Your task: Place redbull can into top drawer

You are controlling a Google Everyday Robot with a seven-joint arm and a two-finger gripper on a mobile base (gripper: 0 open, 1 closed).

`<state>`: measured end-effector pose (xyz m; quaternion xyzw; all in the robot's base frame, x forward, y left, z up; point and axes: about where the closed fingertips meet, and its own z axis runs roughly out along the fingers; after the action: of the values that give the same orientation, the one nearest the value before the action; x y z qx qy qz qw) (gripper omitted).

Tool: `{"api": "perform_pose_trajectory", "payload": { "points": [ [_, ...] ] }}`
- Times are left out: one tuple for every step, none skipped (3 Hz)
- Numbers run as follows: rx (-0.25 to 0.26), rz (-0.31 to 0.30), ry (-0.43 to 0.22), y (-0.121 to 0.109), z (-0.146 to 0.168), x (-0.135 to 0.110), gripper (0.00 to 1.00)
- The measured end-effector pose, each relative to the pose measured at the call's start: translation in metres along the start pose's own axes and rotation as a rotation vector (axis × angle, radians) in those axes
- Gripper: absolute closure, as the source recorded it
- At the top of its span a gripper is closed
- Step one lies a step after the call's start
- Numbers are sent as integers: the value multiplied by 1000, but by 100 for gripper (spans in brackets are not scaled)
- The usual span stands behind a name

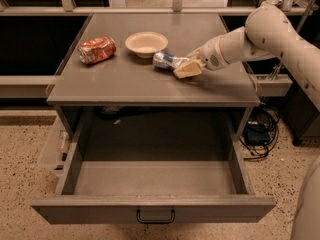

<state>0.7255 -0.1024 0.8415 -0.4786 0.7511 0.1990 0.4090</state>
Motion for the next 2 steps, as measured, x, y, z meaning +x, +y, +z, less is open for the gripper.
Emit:
{"api": "perform_pose_trajectory", "payload": {
  "points": [
    [-34, -5, 20, 12, -12, 3, 100],
    [7, 64, 105, 28, -63, 25, 100]
  ]
}}
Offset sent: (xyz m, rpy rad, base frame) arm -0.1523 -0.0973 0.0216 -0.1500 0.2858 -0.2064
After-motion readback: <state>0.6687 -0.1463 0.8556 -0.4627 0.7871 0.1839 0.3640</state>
